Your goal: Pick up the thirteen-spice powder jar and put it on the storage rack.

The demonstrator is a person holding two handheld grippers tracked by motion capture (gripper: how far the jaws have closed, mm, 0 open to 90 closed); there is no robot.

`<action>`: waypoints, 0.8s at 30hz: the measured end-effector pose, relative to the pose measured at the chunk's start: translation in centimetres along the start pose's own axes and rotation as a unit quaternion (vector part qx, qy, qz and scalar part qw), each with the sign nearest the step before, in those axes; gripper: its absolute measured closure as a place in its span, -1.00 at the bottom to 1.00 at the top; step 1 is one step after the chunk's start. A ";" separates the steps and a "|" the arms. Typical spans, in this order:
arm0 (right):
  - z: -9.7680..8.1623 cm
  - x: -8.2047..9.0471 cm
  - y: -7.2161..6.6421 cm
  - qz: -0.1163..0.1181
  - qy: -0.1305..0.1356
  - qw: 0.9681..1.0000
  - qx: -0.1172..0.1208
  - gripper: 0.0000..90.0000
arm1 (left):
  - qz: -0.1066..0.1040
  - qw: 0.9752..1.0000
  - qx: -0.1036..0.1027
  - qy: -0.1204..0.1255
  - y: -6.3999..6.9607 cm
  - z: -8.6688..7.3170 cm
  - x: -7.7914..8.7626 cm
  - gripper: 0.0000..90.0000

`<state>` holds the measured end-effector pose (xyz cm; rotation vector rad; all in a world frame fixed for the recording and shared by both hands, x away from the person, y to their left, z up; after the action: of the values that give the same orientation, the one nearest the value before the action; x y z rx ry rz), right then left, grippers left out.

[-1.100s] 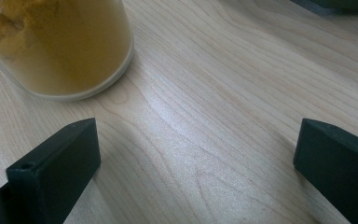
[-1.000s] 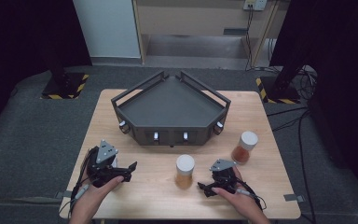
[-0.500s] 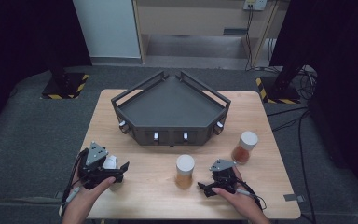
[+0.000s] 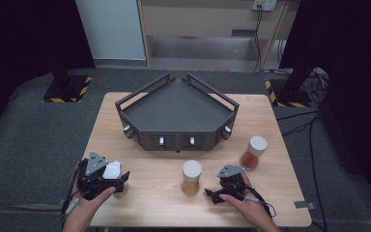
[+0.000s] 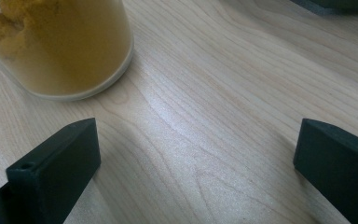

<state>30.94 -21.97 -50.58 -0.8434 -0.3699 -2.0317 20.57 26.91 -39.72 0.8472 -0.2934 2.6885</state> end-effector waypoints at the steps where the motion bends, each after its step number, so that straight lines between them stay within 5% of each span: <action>1: 0.0 0.0 0.0 0.000 0.000 1.000 0.000 -0.99 | 0.000 1.000 0.001 -0.001 0.0 -0.1 0.0 -0.97; 24: 0.0 0.0 0.0 0.000 0.000 1.000 0.000 -0.99 | 0.008 1.000 0.011 -0.018 0.1 -2.5 -1.0 -0.97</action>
<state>30.94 -21.98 -50.58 -0.8448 -0.3691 -2.0308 20.02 27.28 -42.30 0.9041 -0.2790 2.6987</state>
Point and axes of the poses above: each handheld gripper's, and its own axes: x roughly backward along the jaws, z roughly out of its top, y roughly to its right, the point moved 6 cm from there along -x, roughly forward along the jaws, and after that the axes turned 4 degrees about z, right-handed, at the moved point
